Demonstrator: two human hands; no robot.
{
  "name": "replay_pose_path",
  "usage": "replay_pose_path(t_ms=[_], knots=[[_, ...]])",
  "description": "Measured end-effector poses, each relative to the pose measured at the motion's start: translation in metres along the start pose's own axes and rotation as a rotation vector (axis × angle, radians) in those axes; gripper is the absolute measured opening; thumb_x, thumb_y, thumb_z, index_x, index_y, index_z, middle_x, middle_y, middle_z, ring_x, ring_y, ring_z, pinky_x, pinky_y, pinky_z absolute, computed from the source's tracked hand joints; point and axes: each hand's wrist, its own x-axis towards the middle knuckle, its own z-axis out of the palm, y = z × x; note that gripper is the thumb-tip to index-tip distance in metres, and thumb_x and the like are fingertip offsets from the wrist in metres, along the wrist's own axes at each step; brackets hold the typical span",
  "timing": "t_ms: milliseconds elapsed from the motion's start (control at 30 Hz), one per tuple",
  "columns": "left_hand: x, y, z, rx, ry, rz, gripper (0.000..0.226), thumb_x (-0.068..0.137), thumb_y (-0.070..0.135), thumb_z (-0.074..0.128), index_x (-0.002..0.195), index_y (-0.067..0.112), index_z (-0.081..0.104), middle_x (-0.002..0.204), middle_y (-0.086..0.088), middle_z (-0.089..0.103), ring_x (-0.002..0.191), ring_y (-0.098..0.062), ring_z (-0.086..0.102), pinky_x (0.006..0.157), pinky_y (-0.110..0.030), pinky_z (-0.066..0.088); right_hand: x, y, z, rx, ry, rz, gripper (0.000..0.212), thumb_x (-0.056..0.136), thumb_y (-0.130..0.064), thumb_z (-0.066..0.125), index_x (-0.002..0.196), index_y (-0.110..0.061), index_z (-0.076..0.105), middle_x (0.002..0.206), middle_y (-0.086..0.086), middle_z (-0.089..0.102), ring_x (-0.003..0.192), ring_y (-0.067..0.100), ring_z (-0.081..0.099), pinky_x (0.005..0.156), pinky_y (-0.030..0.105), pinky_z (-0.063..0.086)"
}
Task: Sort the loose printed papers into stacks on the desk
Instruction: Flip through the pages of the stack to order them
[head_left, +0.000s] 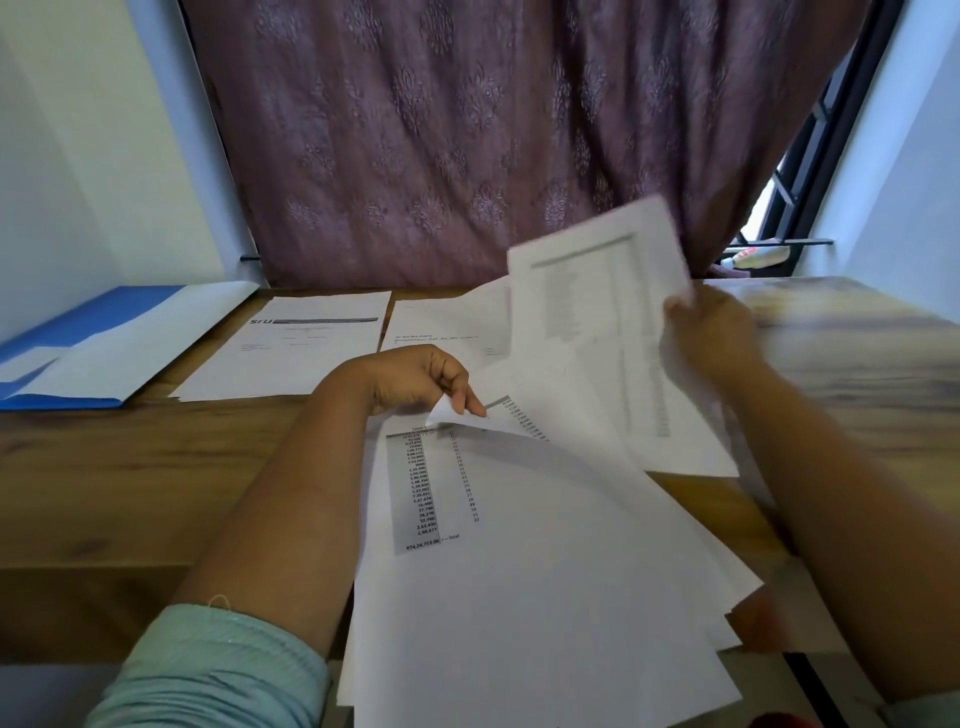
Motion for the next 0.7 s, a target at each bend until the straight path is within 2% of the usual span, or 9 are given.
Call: replay_pose_path(t_ms=[33, 100, 167, 267, 333, 400, 467, 533, 700], knots=[[-0.001, 0.0, 0.0, 0.006, 0.003, -0.005, 0.036, 0.08, -0.018, 0.063, 0.065, 0.013, 0.075, 0.105, -0.015, 0.074, 0.102, -0.023, 0.07, 0.081, -0.028, 0.057, 0.004, 0.003, -0.001, 0.073, -0.012, -0.004, 0.049, 0.094, -0.039, 0.058, 0.131, -0.008, 0.054, 0.127, 0.015, 0.061, 0.115, 0.036, 0.057, 0.099, 0.044, 0.046], [-0.001, 0.0, 0.001, 0.01, 0.006, -0.004, 0.034, 0.08, -0.017, 0.064, 0.066, 0.012, 0.074, 0.104, -0.014, 0.074, 0.101, -0.022, 0.07, 0.082, -0.028, 0.057, 0.006, 0.005, -0.003, 0.04, -0.261, -0.016, 0.06, 0.079, -0.046, 0.075, 0.129, -0.018, 0.058, 0.124, 0.005, 0.064, 0.112, 0.027, 0.061, 0.099, 0.046, 0.049], [-0.001, -0.001, 0.001, 0.006, -0.002, 0.0, 0.032, 0.079, -0.018, 0.063, 0.067, 0.01, 0.073, 0.102, -0.014, 0.074, 0.101, -0.022, 0.07, 0.083, -0.028, 0.057, 0.004, 0.007, 0.0, -0.098, -0.427, -0.039, 0.052, 0.08, -0.028, 0.078, 0.127, -0.016, 0.06, 0.125, 0.007, 0.065, 0.111, 0.025, 0.061, 0.097, 0.04, 0.049], [0.0, -0.001, 0.001, 0.027, -0.009, -0.002, 0.022, 0.079, -0.017, 0.064, 0.073, 0.003, 0.07, 0.101, -0.013, 0.075, 0.1, -0.022, 0.071, 0.084, -0.029, 0.057, 0.007, 0.0, 0.0, -0.121, -0.057, -0.095, 0.035, 0.092, -0.017, 0.063, 0.125, -0.008, 0.061, 0.123, 0.017, 0.064, 0.108, 0.03, 0.058, 0.088, 0.032, 0.041], [0.001, -0.001, 0.001, 0.037, -0.006, 0.012, 0.022, 0.08, -0.015, 0.066, 0.074, 0.006, 0.07, 0.1, -0.013, 0.075, 0.1, -0.025, 0.071, 0.084, -0.031, 0.058, 0.014, -0.008, -0.007, 0.07, 0.237, -0.074, 0.03, 0.096, -0.017, 0.054, 0.123, -0.006, 0.059, 0.119, 0.022, 0.062, 0.109, 0.035, 0.057, 0.087, 0.033, 0.041], [-0.001, 0.0, 0.001, 0.034, 0.002, 0.03, 0.023, 0.081, -0.009, 0.07, 0.08, 0.014, 0.073, 0.1, -0.011, 0.075, 0.098, -0.03, 0.07, 0.087, -0.036, 0.058, 0.024, -0.018, -0.014, 0.248, 0.393, -0.066, 0.026, 0.098, -0.015, 0.048, 0.119, -0.005, 0.058, 0.112, 0.018, 0.063, 0.106, 0.033, 0.058, 0.08, 0.029, 0.041], [-0.004, 0.002, 0.0, -0.034, -0.033, 0.016, 0.028, 0.083, -0.003, 0.071, 0.104, 0.015, 0.072, 0.109, -0.008, 0.074, 0.102, -0.03, 0.07, 0.087, -0.039, 0.057, 0.032, -0.028, -0.02, 0.373, 0.439, -0.067, 0.026, 0.098, -0.014, 0.046, 0.12, -0.007, 0.057, 0.113, 0.01, 0.063, 0.106, 0.026, 0.059, 0.078, 0.018, 0.04], [-0.004, 0.002, -0.001, -0.091, -0.068, 0.01, 0.038, 0.085, -0.004, 0.068, 0.12, 0.009, 0.065, 0.119, -0.01, 0.07, 0.107, -0.032, 0.068, 0.089, -0.042, 0.056, 0.037, -0.036, -0.026, 0.432, 0.448, -0.082, 0.028, 0.098, -0.015, 0.045, 0.123, -0.009, 0.056, 0.119, 0.006, 0.063, 0.107, 0.02, 0.059, 0.083, 0.019, 0.043], [-0.012, 0.005, -0.007, -0.252, -0.046, 0.093, 0.031, 0.083, -0.003, 0.07, 0.114, -0.001, 0.069, 0.114, -0.018, 0.07, 0.1, -0.03, 0.07, 0.082, -0.035, 0.058, 0.026, -0.037, -0.009, 0.26, 0.103, -0.134, 0.033, 0.094, -0.026, 0.057, 0.124, -0.012, 0.059, 0.117, 0.003, 0.064, 0.104, 0.021, 0.061, 0.09, 0.029, 0.047]])
